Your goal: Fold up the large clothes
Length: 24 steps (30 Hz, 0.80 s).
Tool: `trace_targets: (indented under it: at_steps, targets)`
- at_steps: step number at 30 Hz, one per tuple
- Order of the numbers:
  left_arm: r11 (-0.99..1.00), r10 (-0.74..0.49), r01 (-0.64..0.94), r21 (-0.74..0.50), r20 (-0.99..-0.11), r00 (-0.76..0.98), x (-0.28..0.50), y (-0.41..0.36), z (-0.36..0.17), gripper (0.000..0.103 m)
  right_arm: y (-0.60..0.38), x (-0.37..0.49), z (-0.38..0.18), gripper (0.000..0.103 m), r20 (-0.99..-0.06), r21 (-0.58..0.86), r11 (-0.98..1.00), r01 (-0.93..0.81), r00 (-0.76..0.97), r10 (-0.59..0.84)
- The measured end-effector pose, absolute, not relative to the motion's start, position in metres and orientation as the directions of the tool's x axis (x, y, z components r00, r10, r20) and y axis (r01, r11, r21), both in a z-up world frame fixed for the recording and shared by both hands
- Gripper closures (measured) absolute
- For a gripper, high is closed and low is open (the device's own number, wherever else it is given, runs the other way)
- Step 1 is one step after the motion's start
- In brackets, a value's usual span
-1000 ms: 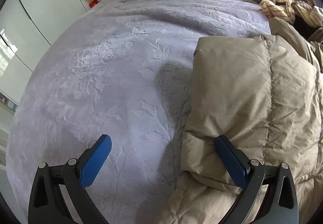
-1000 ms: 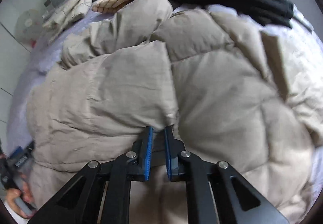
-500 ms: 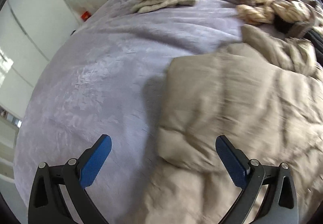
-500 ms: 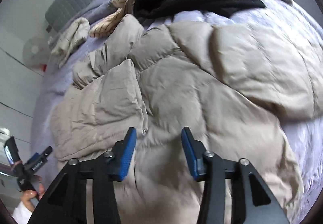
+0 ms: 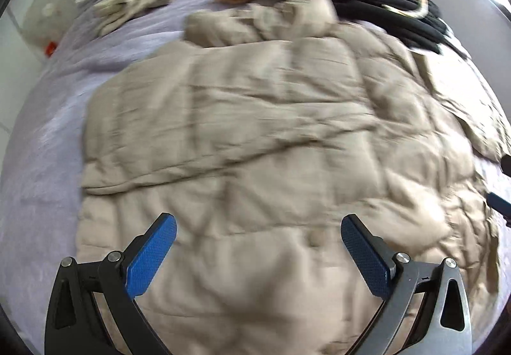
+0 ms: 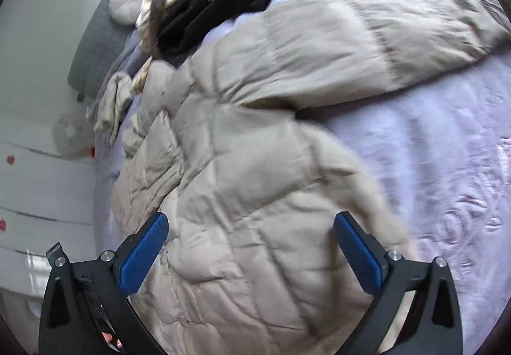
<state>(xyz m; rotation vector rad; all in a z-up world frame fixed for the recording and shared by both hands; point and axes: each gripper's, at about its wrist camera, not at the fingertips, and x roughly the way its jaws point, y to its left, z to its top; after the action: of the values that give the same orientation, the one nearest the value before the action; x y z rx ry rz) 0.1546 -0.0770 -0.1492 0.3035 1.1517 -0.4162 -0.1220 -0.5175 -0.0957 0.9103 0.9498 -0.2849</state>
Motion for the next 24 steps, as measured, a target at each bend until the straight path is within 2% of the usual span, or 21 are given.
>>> trace_targets:
  at_steps: [8, 11, 15, 19, 24]
  targets:
    - [0.847, -0.179, 0.532, 0.017, -0.932, 0.314, 0.130, -0.136, -0.153, 0.000, -0.562, -0.155, -0.101, 0.000, -0.761, 0.601, 0.532, 0.596, 0.630, 0.153]
    - [0.845, -0.157, 0.534, 0.034, -0.939, 0.308, 0.129, -0.150, -0.158, 0.000, -0.590, -0.173, -0.096, 0.000, -0.788, 0.548, 0.515, 0.659, 0.614, 0.053]
    - [0.845, -0.182, 0.534, -0.001, -0.941, 0.286, 0.126, -0.165, -0.156, 0.000, -0.635, -0.196, -0.097, 0.000, -0.810, 0.510, 0.442, 0.738, 0.585, -0.043]
    - [0.836, -0.194, 0.548, 0.000, -0.936, 0.295, 0.124, -0.181, -0.151, 0.000, -0.688, -0.216, -0.112, 0.000, -0.768, 0.601, 0.301, 0.740, 0.639, -0.040]
    - [0.838, -0.201, 0.546, -0.004, -0.932, 0.302, 0.129, -0.198, -0.146, 0.000, -0.742, -0.219, -0.137, 0.000, -0.651, 0.754, 0.096, 0.650, 0.759, -0.022]
